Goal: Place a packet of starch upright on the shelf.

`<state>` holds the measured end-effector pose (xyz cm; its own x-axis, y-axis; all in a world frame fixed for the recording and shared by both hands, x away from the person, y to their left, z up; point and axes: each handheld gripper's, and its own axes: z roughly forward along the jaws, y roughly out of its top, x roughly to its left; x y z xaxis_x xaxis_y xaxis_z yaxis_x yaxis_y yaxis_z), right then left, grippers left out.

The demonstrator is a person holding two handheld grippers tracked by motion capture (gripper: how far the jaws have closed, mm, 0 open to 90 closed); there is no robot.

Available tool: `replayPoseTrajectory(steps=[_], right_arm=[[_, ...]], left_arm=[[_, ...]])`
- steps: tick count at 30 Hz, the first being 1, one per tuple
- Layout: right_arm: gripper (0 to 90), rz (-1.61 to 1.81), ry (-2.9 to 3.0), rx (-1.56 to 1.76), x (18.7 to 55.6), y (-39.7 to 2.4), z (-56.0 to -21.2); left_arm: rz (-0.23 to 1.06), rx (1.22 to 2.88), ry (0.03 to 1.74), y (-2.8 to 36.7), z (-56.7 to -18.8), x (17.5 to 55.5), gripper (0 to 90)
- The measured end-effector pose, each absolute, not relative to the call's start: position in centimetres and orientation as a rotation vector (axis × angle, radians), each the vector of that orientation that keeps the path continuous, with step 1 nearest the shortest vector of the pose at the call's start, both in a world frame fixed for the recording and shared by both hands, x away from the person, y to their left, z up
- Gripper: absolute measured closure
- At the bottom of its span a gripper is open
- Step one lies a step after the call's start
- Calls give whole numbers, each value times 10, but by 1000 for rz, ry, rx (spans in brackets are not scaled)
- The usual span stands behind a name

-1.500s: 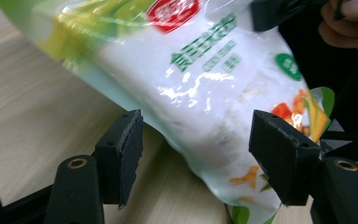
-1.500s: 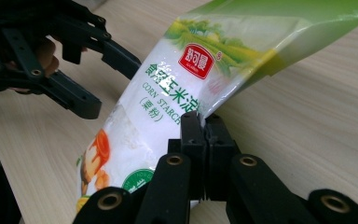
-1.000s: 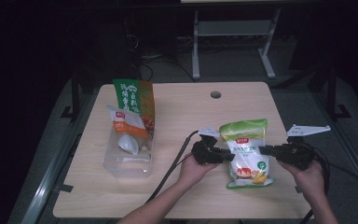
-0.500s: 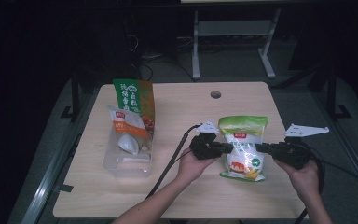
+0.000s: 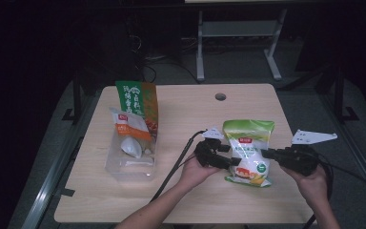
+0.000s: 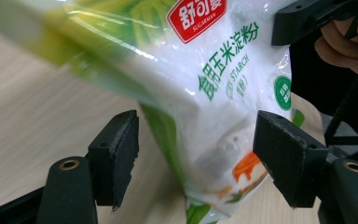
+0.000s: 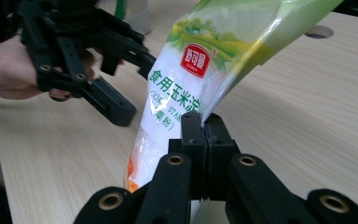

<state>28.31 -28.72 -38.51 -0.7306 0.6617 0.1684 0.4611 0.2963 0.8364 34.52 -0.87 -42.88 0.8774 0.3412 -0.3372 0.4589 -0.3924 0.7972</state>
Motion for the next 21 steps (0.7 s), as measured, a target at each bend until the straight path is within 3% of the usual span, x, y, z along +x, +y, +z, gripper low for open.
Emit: replayPoseTrajectory(steps=[2,4,7,13,21], right_arm=[[886,1404,2359,1008,282,-284,-384],[886,1383,2368,999,281,-282,-383],[886,1384,2376,998,281,-282,-383],[886,1419,2363,992,284,-278,-385],[872,1377,2384,999,290,-271,-389]], left_arm=[[-163,2007,602,-10,-429,347,387],[-177,1996,604,-9,-429,348,557],[-160,1999,598,-9,-426,347,720],[-37,2021,602,-9,-420,342,829],[63,2027,600,-2,-418,337,871]])
